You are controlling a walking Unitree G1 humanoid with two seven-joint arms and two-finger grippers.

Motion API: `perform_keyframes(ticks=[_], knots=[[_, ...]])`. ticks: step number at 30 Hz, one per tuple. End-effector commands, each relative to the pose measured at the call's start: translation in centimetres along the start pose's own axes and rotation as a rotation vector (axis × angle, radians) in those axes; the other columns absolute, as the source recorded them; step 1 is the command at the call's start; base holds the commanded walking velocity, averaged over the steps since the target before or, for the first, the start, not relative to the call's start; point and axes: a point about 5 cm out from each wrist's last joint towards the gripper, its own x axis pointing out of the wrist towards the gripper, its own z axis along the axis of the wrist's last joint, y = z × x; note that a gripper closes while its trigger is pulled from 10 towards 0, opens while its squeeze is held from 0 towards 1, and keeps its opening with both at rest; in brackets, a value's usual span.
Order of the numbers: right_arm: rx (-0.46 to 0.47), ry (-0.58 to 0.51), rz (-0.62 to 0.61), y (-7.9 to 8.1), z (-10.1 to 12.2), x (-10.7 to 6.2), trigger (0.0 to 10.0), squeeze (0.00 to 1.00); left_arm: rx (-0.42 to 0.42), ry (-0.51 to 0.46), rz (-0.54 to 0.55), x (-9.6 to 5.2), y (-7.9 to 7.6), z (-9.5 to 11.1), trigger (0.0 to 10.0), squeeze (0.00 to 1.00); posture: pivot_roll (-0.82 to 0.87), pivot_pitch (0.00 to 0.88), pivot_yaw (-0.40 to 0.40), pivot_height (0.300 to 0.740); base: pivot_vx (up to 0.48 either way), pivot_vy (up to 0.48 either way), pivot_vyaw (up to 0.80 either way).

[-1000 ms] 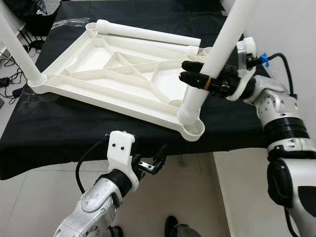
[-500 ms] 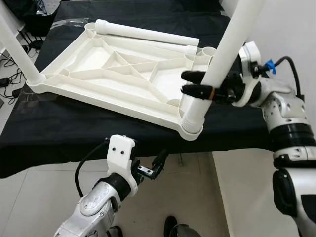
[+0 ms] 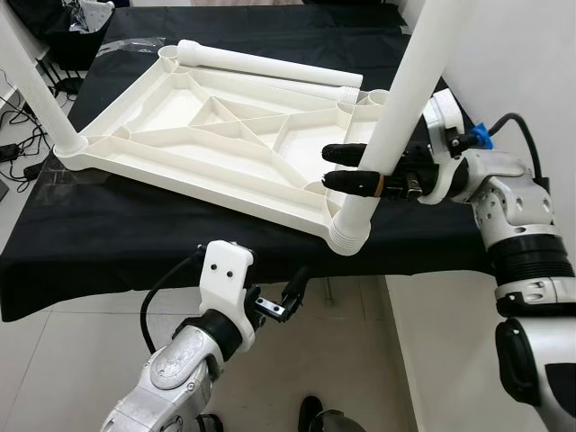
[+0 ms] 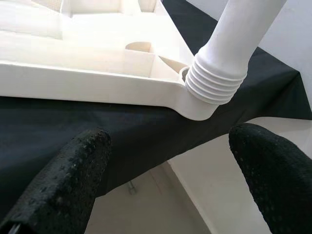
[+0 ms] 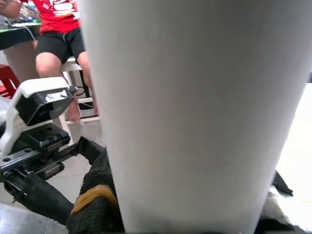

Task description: Building children table

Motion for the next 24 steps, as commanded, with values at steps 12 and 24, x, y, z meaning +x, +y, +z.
perform_keyframes(ticks=[12, 24], knots=[[-0.030, 0.057, -0.032, -0.9, 0.6, -0.2, 10.0, 0.00, -0.001, 0.013, 0.003, -0.2, -0.3, -0.4, 10.0, 0.00, 0.12, 0.244, -0.073, 0.740, 0.000, 0.000, 0.00], [-0.030, 0.067, -0.073, -1.5, 0.5, -0.4, 10.0, 0.00, 0.004, 0.012, 0.007, -0.3, -0.2, -0.4, 10.0, 0.00, 0.12, 0.250, -0.074, 0.740, 0.000, 0.000, 0.00]])
